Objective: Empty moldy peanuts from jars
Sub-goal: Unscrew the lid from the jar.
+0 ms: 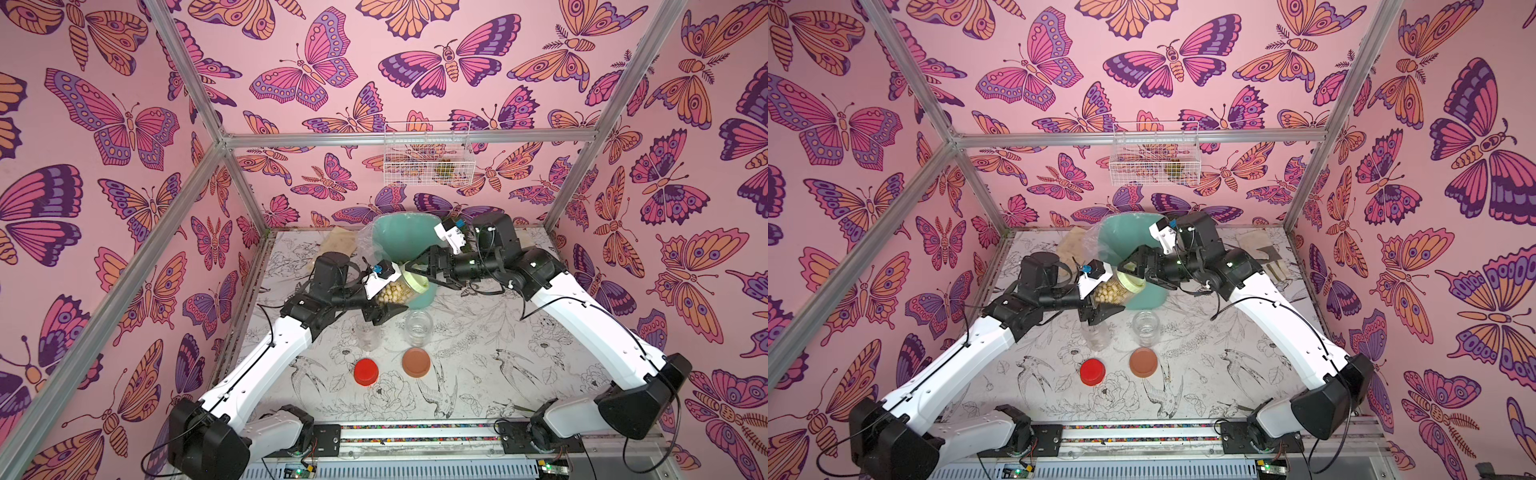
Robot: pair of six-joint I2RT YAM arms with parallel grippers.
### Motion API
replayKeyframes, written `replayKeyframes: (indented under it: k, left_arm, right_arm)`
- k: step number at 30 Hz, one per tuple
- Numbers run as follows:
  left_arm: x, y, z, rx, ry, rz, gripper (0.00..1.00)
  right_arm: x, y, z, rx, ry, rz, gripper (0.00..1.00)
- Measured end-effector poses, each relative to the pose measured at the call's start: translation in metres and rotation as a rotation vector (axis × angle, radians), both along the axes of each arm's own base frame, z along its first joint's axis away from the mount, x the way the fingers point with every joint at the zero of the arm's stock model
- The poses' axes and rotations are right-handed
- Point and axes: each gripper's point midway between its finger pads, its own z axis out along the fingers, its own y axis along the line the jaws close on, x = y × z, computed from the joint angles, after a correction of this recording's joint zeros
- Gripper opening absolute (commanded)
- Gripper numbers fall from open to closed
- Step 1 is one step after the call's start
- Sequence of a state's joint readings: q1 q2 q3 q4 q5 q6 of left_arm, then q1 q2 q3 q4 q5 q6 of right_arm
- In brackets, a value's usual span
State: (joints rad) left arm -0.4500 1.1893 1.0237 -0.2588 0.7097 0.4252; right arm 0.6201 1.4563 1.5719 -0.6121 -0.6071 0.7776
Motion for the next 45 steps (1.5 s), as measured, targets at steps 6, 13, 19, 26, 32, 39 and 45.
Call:
replayKeyframes:
  k: [6, 13, 19, 26, 32, 39, 45]
  left_arm:
    - [0.000, 0.000, 0.000, 0.000, 0.000, 0.000, 0.00]
    - [0.000, 0.000, 0.000, 0.000, 0.001, 0.000, 0.00]
    - [0.000, 0.000, 0.000, 0.000, 0.000, 0.000, 0.00]
    - [-0.001, 0.000, 0.000, -0.002, 0.001, -0.004, 0.00]
    - [-0.003, -0.003, 0.003, -0.017, -0.004, -0.027, 0.00]
    - [-0.007, -0.006, 0.006, -0.030, -0.015, -0.063, 0.00]
    - [-0.010, -0.006, 0.007, -0.037, -0.014, -0.080, 0.00]
  right_arm:
    - [-0.003, 0.005, -0.009, -0.035, 0.005, 0.038, 0.99]
    - [0.000, 0.004, -0.010, -0.055, -0.043, 0.045, 0.89]
    - [0.001, 0.003, -0.010, -0.065, -0.068, 0.050, 0.73]
    - [0.001, 0.002, -0.009, -0.074, -0.119, 0.088, 0.46]
    - [-0.003, -0.001, -0.005, -0.078, -0.290, 0.227, 0.31]
    - [-0.010, -0.003, -0.002, -0.085, -0.539, 0.413, 0.40]
    - [-0.013, -0.003, -0.001, -0.073, -0.665, 0.521, 0.63]
